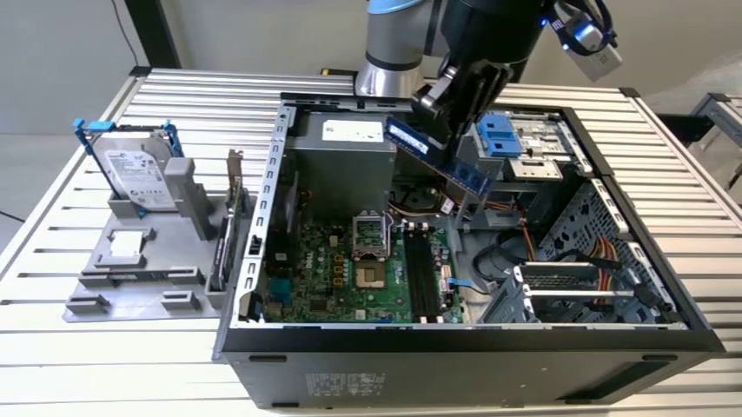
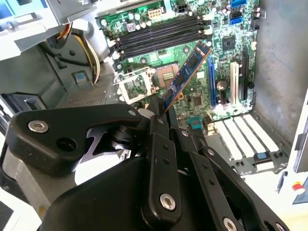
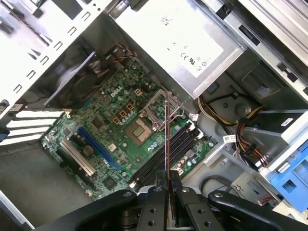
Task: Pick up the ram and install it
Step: 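Insert the ram into the slot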
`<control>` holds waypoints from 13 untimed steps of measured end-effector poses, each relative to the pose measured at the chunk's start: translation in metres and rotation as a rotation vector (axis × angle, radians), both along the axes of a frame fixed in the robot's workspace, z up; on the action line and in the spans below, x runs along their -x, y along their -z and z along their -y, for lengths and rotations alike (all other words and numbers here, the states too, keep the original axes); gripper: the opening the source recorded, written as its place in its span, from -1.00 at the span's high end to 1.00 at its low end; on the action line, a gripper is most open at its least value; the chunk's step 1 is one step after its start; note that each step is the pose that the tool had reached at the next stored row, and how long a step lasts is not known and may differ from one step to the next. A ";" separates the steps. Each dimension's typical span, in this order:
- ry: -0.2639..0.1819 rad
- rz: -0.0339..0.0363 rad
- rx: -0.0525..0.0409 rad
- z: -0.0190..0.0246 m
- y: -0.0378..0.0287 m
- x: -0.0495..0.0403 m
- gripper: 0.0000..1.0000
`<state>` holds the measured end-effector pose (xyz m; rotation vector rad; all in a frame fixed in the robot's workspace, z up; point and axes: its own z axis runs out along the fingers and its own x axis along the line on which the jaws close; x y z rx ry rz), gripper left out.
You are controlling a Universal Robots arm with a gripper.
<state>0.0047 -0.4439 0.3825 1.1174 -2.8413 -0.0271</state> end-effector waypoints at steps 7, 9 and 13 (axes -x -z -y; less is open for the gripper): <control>0.055 0.0000 0.0000 0.0000 0.0000 0.0000 1.00; 0.070 0.0000 0.0000 0.0000 0.0000 0.0000 1.00; 0.101 0.0000 0.0000 0.0000 0.0000 0.0000 1.00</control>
